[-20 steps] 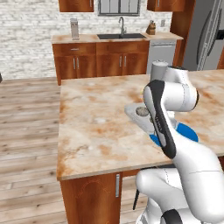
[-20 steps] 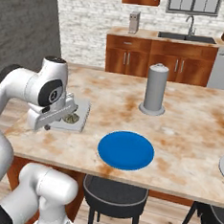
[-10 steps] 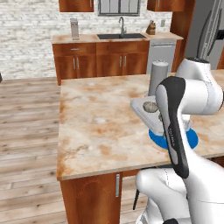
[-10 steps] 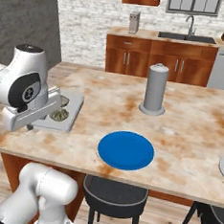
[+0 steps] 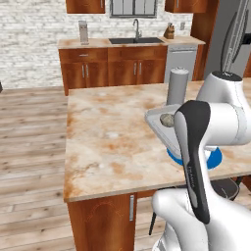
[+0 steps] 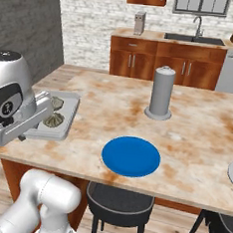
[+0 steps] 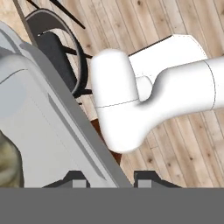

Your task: Place two dumplings into each of the tupperware containers and then place the containers in the fridge.

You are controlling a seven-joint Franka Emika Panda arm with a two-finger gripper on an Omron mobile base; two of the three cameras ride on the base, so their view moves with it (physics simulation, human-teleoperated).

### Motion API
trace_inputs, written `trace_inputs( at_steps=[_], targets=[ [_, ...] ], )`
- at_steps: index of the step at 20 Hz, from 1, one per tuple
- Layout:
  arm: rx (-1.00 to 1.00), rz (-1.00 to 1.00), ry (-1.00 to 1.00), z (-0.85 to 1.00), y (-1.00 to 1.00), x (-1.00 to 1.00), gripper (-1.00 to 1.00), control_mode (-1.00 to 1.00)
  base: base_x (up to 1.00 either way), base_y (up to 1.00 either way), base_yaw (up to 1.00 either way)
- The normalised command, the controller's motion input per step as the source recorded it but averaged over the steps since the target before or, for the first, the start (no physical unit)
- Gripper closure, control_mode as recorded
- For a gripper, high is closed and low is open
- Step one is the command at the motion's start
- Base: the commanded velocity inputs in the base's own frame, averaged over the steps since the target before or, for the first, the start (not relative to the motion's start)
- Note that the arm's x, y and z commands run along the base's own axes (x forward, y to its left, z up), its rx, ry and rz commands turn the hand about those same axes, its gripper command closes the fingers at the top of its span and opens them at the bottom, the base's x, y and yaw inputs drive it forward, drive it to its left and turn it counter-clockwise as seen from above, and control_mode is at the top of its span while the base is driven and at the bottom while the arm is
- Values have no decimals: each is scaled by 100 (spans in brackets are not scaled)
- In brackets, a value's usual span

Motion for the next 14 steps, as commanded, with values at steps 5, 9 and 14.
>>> trace_inputs(
  at_steps=[5,9,14],
  targets=[
    [0,0,1,0,0,0,100,-100,0,0,0],
    [0,0,0,0,0,0,100,100,-88,-74,-1],
    [0,0,0,0,0,0,100,100,-65,-100,-2]
  ],
)
